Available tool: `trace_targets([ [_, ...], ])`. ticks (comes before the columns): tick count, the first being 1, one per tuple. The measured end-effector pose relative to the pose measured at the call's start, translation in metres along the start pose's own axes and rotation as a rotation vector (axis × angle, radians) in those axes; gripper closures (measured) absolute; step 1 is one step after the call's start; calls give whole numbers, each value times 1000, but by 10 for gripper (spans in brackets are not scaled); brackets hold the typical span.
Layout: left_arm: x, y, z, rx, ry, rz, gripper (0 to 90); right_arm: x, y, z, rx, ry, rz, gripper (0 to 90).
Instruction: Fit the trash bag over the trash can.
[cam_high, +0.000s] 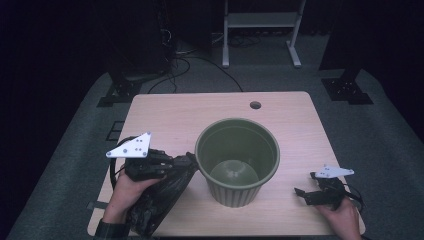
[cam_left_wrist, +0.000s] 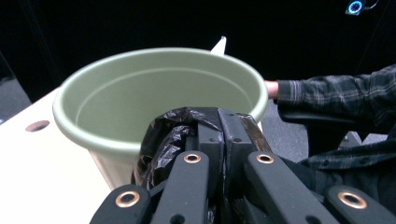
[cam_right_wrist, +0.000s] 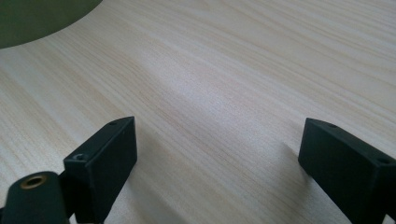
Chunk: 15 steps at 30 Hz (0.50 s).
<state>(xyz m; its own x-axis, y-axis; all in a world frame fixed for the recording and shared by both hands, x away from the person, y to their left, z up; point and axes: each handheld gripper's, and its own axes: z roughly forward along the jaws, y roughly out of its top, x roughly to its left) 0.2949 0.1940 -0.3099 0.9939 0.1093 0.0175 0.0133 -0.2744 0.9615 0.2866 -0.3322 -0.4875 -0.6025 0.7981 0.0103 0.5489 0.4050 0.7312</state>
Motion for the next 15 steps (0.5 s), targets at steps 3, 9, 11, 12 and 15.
trace_targets([
  [3, 2, 12, 2, -33, -18, 10, 883, 0, 0, 0, 0, 0, 0, 101],
  [9, 5, 36, 7, -61, -47, 39, 882, 0, 0, 0, 0, 0, 0, 101],
  [11, 5, 45, 10, -62, -54, 50, 882, 0, 0, 0, 0, 1, 0, 101],
  [12, 6, 49, 12, -67, -61, 55, 883, 0, 0, 0, 0, 1, 0, 101],
  [15, 8, 59, 16, -80, -77, 65, 882, 0, 0, 0, 0, 0, 0, 101],
])
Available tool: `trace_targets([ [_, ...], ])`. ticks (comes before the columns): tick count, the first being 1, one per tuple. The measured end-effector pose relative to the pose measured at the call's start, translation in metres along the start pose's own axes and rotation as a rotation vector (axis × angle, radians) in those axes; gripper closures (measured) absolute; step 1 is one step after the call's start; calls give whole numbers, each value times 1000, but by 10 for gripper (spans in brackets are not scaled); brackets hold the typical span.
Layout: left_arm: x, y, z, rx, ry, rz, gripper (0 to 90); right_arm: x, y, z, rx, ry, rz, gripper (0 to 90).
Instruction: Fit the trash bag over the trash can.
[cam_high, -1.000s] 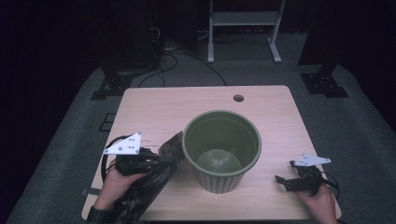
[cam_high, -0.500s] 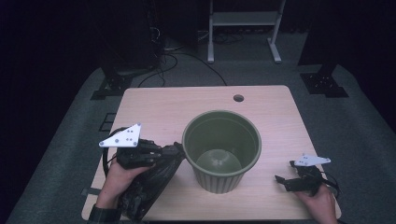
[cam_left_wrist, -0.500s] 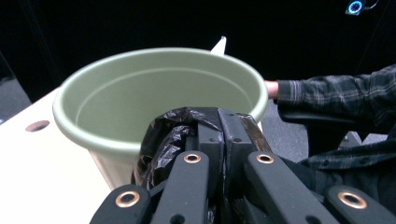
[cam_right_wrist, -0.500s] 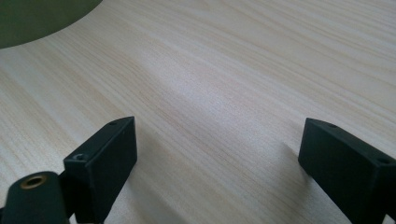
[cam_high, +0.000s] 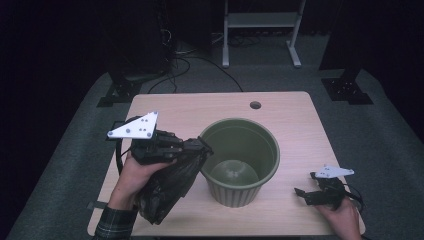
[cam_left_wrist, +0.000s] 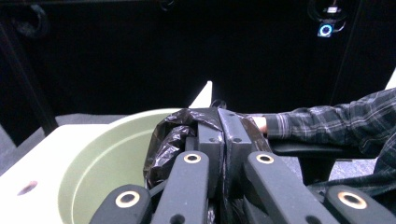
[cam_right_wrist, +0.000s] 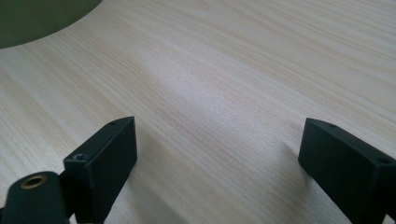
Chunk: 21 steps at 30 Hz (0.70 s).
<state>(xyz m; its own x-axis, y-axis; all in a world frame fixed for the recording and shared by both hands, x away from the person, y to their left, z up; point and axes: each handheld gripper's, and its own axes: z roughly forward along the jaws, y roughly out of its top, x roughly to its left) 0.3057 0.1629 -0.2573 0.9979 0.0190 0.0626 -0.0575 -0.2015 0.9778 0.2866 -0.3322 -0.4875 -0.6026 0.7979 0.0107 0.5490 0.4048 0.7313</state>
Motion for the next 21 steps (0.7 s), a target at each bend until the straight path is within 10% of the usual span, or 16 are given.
trace_targets([
  [21, 23, 58, 47, -114, -124, 45, 883, 0, 0, 0, 0, 1, -1, 100],
])
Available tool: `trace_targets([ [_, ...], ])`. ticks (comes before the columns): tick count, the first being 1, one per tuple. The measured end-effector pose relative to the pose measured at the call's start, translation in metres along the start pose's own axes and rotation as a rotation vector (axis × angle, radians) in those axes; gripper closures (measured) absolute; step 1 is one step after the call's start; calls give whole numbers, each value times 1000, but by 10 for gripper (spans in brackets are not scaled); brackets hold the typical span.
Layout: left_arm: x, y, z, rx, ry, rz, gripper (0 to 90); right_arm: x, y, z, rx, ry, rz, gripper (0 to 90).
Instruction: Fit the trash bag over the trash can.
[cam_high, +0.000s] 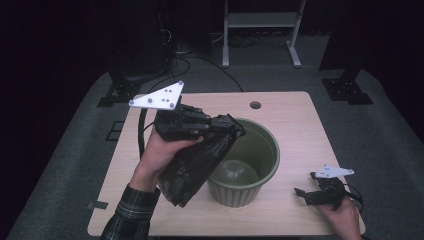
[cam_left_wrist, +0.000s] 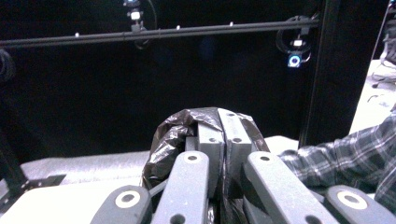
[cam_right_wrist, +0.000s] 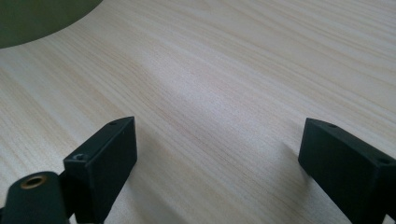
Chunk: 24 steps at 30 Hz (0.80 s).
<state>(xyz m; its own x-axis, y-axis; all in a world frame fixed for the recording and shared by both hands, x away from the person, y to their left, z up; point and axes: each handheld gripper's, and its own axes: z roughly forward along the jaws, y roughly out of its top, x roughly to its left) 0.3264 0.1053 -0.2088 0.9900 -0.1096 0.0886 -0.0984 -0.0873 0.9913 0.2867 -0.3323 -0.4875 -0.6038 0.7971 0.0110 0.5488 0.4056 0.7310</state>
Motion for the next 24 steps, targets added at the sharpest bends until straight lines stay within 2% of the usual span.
trace_targets([
  [4, 6, 8, 11, -26, -26, 1, 884, 0, 0, 0, 0, 0, 0, 100],
  [13, 15, 22, 33, -45, -66, 8, 883, 0, 0, 0, 0, 0, 0, 100],
  [18, 18, 31, 39, -48, -80, 18, 883, 0, 0, 0, 0, 1, 0, 100],
  [24, 21, 34, 44, -53, -89, 20, 884, 0, 0, 0, 0, 0, 0, 100],
])
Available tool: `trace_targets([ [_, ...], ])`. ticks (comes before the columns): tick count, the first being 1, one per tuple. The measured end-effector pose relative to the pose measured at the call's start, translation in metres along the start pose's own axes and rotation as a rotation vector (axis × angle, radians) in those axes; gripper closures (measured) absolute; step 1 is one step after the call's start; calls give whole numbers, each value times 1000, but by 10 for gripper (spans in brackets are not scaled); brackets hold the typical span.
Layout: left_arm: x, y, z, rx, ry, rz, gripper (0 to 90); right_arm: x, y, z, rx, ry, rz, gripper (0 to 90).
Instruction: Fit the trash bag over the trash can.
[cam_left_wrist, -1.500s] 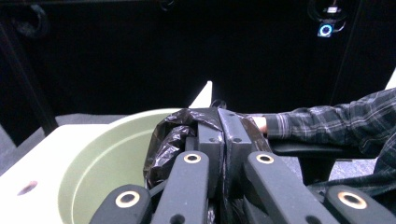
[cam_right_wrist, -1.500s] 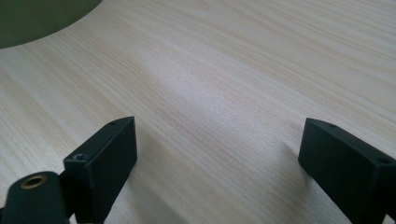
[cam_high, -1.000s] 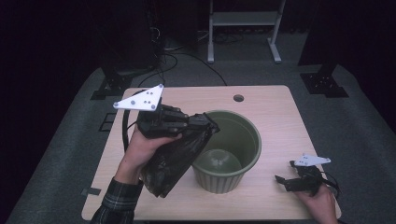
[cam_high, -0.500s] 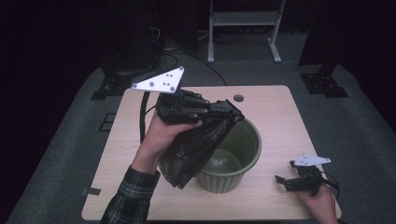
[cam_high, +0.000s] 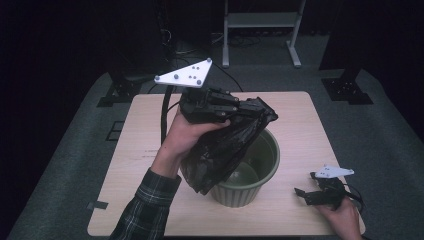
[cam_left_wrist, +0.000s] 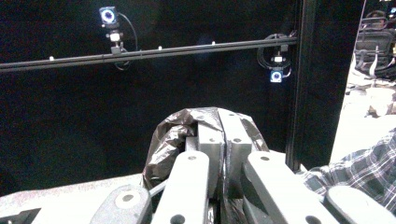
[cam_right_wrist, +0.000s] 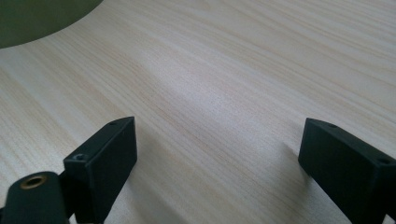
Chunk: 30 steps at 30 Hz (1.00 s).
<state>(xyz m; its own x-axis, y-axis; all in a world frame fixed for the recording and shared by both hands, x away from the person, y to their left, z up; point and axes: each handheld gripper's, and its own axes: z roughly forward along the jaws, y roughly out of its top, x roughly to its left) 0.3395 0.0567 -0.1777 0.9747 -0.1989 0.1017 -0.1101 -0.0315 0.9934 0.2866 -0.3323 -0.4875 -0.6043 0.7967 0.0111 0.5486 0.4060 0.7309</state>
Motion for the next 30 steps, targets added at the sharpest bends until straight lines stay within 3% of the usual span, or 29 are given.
trace_targets([
  [10, 5, -3, 0, 5, 12, -14, 884, 0, 0, 0, 0, 0, 2, 100],
  [19, 2, -36, -16, 36, 40, -74, 883, 0, 0, 0, -1, 0, 1, 101],
  [30, -1, -84, -44, 66, 84, -179, 881, 0, 0, 0, 0, 0, 0, 101],
])
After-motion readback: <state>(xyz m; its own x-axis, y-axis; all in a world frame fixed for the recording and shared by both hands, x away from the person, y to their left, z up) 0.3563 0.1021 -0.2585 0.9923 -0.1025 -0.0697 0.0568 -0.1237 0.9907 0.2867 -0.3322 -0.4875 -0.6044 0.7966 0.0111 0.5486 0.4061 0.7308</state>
